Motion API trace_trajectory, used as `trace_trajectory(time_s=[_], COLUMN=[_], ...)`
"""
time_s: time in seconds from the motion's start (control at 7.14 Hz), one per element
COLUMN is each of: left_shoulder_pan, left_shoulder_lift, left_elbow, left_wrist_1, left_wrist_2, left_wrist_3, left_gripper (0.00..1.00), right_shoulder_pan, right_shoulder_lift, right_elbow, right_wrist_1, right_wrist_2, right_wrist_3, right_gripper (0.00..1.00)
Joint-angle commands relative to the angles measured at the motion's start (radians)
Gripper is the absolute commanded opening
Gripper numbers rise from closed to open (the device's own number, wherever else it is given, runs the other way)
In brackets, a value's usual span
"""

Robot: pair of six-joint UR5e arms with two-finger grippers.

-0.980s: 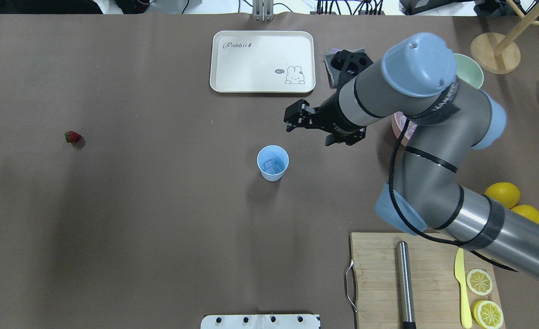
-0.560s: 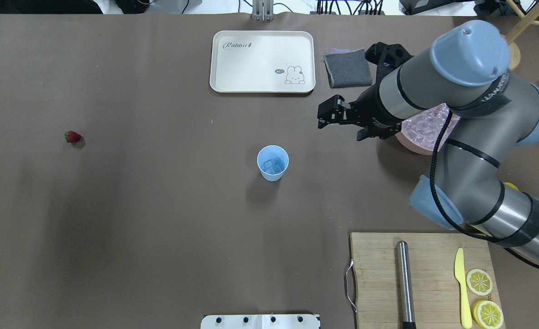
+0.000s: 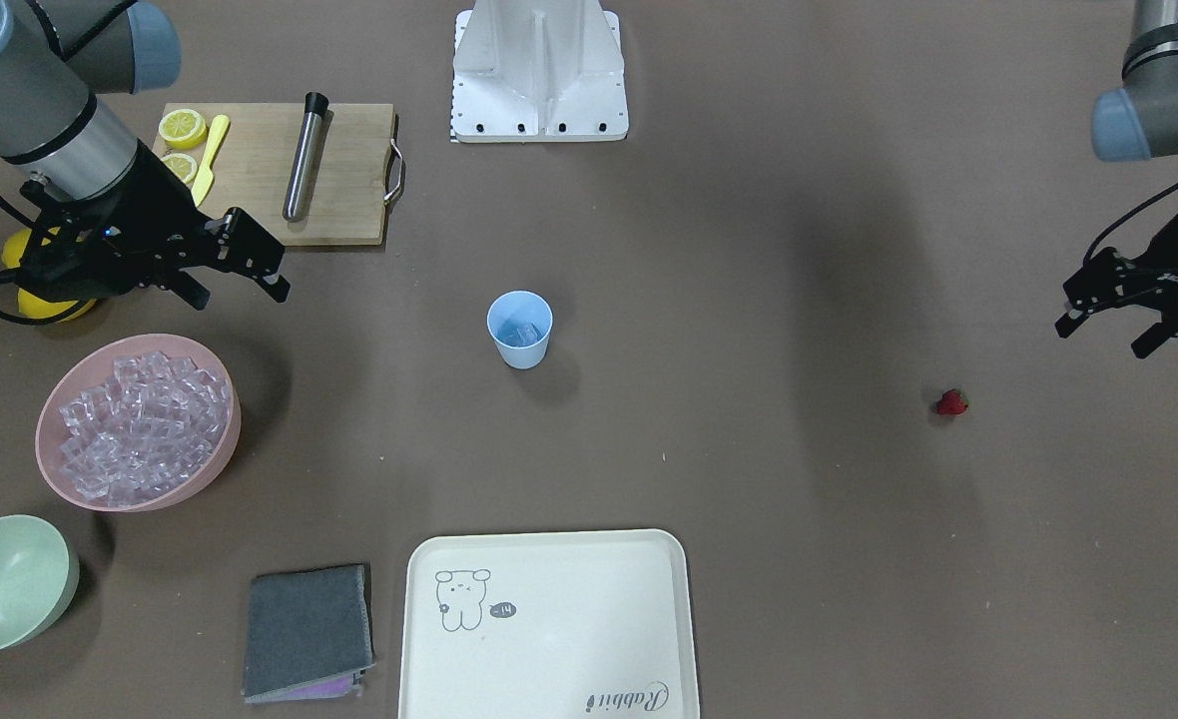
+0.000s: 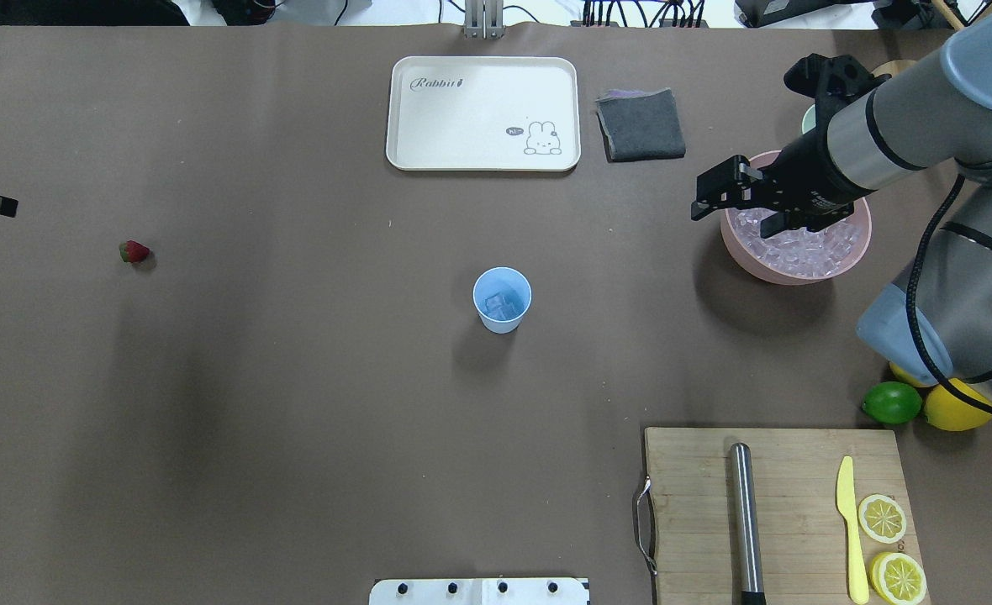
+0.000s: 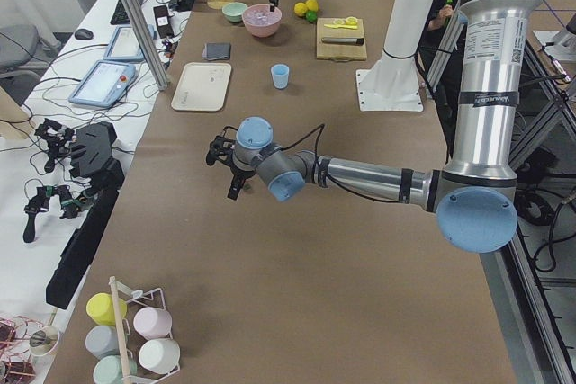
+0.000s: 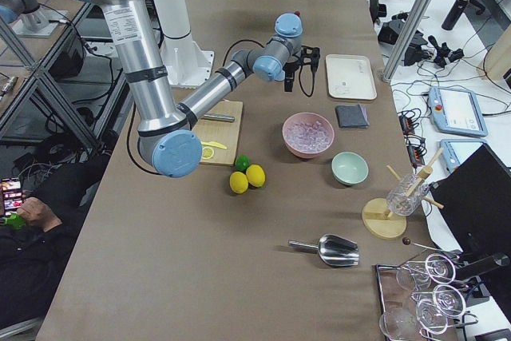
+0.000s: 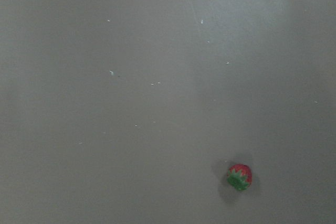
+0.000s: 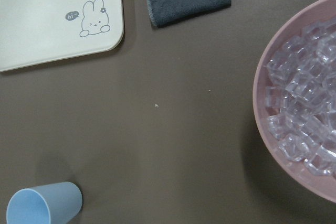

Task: Put ice and strawberries in cup
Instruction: 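Lower the left gripper onto the red strawberry and grasp it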

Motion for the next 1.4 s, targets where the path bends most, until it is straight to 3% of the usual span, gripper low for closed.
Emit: trace_trajectory(time_s=[0.0,0.42,0.98,1.12,1.26], left_shoulder_pan=[0.148,0.264,0.264,0.264,0.264], left_shoulder_lift=[-0.010,-0.107,-0.104,-0.105,-0.104], left_elbow=[-0.005,0.093,0.192,0.195,0.193], left_wrist_1=[-0.007,-0.020,-0.122,-0.123,-0.123], left_wrist_2=[0.126,0.230,0.221,0.221,0.221], left_wrist_3=[-0.047,-0.100,-0.084,-0.084,-0.084], left_gripper=[0.98,0.98,0.96,0.86,0.67], right_shoulder_pan=[0.004,0.003,0.003,0.003,0.003], right_shoulder_lift=[-0.010,0.002,0.003,0.003,0.005], right_elbow=[-0.001,-0.014,-0.022,-0.021,-0.021], right_wrist_1=[0.000,0.000,0.000,0.000,0.000], right_wrist_2=[-0.004,-0.007,-0.010,-0.010,-0.009], right_wrist_3=[-0.010,-0.013,-0.011,-0.011,-0.011], right_gripper=[0.99,0.99,0.99,0.99,0.99])
